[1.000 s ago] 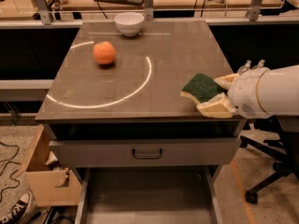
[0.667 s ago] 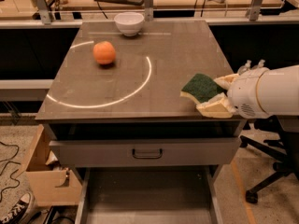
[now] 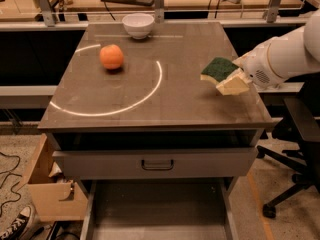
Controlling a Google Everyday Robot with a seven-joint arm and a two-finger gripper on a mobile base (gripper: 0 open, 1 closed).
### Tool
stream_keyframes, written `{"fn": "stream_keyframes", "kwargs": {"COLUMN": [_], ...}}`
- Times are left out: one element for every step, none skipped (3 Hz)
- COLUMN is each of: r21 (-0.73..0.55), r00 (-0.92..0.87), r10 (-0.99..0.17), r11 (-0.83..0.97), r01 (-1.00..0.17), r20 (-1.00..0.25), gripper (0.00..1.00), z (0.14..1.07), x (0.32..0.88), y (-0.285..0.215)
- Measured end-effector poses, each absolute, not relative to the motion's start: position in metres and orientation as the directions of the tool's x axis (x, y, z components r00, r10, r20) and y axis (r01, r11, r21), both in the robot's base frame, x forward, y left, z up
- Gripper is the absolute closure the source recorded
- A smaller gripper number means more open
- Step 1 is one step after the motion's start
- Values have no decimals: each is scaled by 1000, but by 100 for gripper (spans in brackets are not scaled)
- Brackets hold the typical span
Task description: Pick sponge from middle drawer and place on counter
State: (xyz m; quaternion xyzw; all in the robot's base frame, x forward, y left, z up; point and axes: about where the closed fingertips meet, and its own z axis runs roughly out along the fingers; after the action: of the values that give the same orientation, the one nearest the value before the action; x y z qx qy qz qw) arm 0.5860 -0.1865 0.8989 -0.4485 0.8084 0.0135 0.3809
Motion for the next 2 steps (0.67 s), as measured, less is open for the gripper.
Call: {"fn": "stream_keyframes", "kwargs": {"r21": [-294,-260], "r00": [-310,-294], "r10": [-721,-712], "r11": [579,558], "r01": [-760,-788], "r20": [-619,-638], "gripper": [100,100], "z": [902,903], "x": [639,686], "y": [-180,-161]}}
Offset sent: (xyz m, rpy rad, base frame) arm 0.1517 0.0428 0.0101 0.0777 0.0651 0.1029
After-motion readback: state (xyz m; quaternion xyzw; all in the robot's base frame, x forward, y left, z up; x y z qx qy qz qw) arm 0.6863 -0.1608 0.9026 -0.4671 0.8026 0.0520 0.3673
